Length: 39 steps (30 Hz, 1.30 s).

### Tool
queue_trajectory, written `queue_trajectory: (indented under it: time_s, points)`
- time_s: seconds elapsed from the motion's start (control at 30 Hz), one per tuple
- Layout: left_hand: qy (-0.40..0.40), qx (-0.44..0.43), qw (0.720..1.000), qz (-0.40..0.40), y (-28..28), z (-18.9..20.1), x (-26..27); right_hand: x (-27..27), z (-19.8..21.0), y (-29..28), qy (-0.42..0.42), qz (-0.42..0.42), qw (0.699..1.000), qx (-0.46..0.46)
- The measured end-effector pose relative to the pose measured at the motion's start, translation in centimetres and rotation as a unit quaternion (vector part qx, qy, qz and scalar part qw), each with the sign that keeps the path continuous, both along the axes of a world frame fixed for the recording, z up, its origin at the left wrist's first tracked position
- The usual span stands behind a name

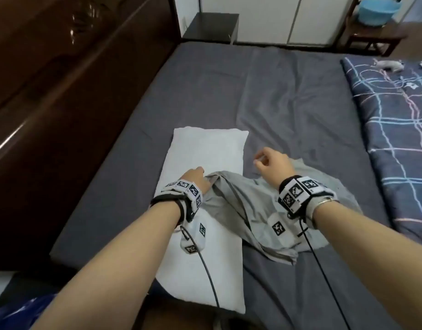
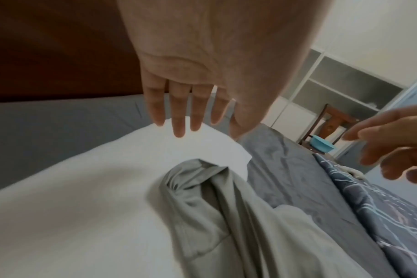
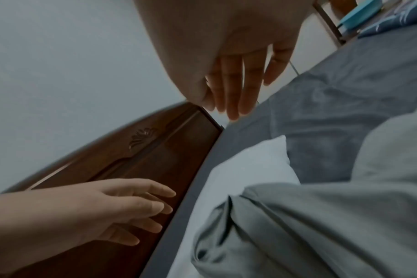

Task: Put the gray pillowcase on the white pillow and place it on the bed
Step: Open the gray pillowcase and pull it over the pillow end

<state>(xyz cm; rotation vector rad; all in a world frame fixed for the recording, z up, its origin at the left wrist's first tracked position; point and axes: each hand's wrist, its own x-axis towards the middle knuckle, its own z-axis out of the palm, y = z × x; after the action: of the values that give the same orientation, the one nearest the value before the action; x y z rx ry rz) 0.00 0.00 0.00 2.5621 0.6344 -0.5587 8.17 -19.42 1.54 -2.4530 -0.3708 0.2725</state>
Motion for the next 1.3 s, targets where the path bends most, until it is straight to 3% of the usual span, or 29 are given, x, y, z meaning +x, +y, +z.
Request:
queue_trajectory:
  time_s: [0.17,0.33,0.53,0.7,0.8,0.93,1.03,1.13,1.23,1.3]
  points:
    - [0.058,-0.006,0.992,0.111,0.5,-6.3,-0.2,-0.5,-8.0,1.7,0.118,0.042,0.990,-0.061]
    - [0.046,-0.120,0.973,0.193,0.6,-10.2,0.1,-1.2,-13.3,2.9,0.228,0.033,0.972,-0.042]
    - [-0.039,-0.209,0.951,0.226,1.0,-9.3,1.2,-1.0,-14.4,3.3,0.192,0.040,0.977,-0.088]
    - [-0.116,-0.316,0.904,0.263,1.9,-6.7,3.4,0.6,-10.3,1.7,0.145,-0.057,0.988,0.001]
    - [-0.150,-0.308,0.907,0.245,0.9,-0.7,3.6,1.8,-6.1,0.0,0.134,-0.137,0.977,0.093]
    - [-0.183,-0.216,0.944,0.167,-0.7,8.3,2.7,3.1,1.2,-2.2,0.095,-0.216,0.954,0.187]
    - [-0.182,-0.199,0.959,0.087,-1.4,13.0,2.0,3.4,6.7,-3.9,0.035,-0.199,0.962,0.183]
    - [-0.130,-0.146,0.981,0.016,-1.8,16.4,1.7,2.8,11.6,-5.4,0.024,-0.164,0.962,0.219]
    - [-0.141,-0.079,0.986,0.030,-2.8,19.2,1.7,1.5,14.8,-6.5,-0.013,-0.090,0.983,0.162]
    - [-0.144,-0.084,0.985,0.041,-3.9,20.7,1.8,0.9,15.6,-6.9,-0.017,-0.054,0.991,0.122]
